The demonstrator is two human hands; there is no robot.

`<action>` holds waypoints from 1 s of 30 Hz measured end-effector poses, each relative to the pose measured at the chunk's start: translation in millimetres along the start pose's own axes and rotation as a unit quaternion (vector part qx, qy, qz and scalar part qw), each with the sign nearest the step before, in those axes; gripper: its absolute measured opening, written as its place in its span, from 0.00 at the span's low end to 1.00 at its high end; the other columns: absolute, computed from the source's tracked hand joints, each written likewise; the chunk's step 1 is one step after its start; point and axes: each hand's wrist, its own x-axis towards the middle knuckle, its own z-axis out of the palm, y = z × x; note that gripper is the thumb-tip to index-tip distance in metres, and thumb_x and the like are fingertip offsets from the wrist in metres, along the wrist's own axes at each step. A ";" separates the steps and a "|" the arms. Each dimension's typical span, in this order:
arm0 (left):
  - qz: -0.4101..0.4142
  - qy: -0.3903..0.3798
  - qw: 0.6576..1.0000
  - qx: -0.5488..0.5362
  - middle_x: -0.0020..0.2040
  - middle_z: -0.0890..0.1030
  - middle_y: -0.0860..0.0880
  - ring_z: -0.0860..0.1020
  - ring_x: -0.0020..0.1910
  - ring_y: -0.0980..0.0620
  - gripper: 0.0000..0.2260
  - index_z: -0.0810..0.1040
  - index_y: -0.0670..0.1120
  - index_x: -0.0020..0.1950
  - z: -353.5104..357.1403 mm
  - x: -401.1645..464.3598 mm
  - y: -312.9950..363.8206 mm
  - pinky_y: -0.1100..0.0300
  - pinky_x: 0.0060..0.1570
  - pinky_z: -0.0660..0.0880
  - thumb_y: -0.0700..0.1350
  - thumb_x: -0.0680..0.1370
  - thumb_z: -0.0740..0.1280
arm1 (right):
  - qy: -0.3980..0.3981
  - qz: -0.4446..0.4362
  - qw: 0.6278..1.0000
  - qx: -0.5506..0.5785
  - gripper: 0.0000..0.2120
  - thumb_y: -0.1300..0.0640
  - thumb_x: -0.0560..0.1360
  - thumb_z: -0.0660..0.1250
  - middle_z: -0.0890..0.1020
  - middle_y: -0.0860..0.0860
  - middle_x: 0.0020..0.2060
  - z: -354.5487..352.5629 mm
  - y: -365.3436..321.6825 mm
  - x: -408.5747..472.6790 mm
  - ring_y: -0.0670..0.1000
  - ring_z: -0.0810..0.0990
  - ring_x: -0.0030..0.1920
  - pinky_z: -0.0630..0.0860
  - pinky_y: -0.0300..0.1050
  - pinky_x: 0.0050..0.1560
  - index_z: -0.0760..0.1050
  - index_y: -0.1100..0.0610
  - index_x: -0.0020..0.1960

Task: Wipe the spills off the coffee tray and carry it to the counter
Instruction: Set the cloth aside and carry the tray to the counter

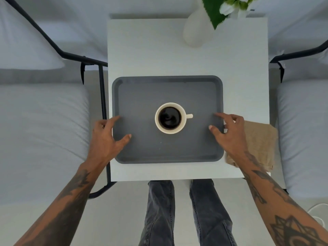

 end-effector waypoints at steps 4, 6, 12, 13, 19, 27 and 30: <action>-0.006 -0.028 1.000 -0.006 0.66 0.66 0.39 0.70 0.65 0.40 0.37 0.68 0.57 0.73 5.9 7.4 -6.1 0.53 0.63 0.70 0.53 0.67 0.79 | -0.028 -0.011 1.000 0.008 0.24 0.49 0.70 0.73 0.65 0.53 0.60 6.4 3.1 8.9 0.49 0.68 0.57 0.73 0.42 0.58 0.72 0.44 0.63; -0.007 -0.029 1.000 0.004 0.65 0.67 0.38 0.70 0.64 0.39 0.40 0.66 0.57 0.75 4.8 13.8 -3.4 0.50 0.63 0.71 0.54 0.66 0.80 | -0.029 -0.011 1.000 0.004 0.25 0.48 0.69 0.74 0.65 0.53 0.59 8.5 4.2 12.6 0.51 0.68 0.57 0.74 0.45 0.58 0.71 0.43 0.63; 0.010 0.008 0.998 0.054 0.65 0.66 0.37 0.67 0.65 0.37 0.37 0.70 0.52 0.73 12.6 10.3 15.6 0.48 0.62 0.71 0.49 0.67 0.80 | -0.016 -0.029 0.999 -0.015 0.27 0.47 0.70 0.73 0.64 0.53 0.60 12.8 9.4 9.5 0.54 0.69 0.61 0.76 0.51 0.60 0.69 0.43 0.67; 0.007 0.008 0.999 0.047 0.65 0.65 0.38 0.67 0.65 0.38 0.37 0.69 0.53 0.73 13.7 10.4 16.3 0.50 0.61 0.71 0.50 0.67 0.80 | -0.011 -0.030 0.999 -0.016 0.27 0.47 0.70 0.72 0.64 0.53 0.61 13.4 9.5 7.9 0.54 0.69 0.61 0.76 0.51 0.61 0.69 0.43 0.67; -0.002 -0.061 0.998 0.015 0.57 0.60 0.45 0.65 0.55 0.46 0.49 0.58 0.63 0.77 10.8 19.5 3.7 0.49 0.65 0.70 0.54 0.63 0.82 | -0.006 -0.025 1.000 -0.003 0.28 0.47 0.70 0.72 0.63 0.52 0.62 15.6 15.3 -6.3 0.53 0.66 0.64 0.72 0.47 0.65 0.69 0.43 0.69; 0.009 -0.088 0.996 -0.021 0.60 0.62 0.45 0.67 0.57 0.46 0.50 0.54 0.67 0.77 -29.6 -30.8 9.1 0.48 0.65 0.71 0.54 0.64 0.81 | 0.008 -0.079 0.997 -0.021 0.27 0.50 0.70 0.73 0.64 0.51 0.56 -28.1 -9.7 -55.6 0.48 0.66 0.56 0.69 0.41 0.61 0.72 0.45 0.68; 0.005 -0.066 0.996 -0.061 0.56 0.62 0.47 0.69 0.55 0.47 0.48 0.58 0.68 0.76 -78.6 -66.6 29.1 0.50 0.64 0.72 0.53 0.63 0.82 | 0.033 -0.126 0.991 -0.012 0.27 0.51 0.68 0.76 0.65 0.49 0.55 -74.7 -44.9 -80.4 0.48 0.68 0.53 0.73 0.43 0.58 0.75 0.45 0.66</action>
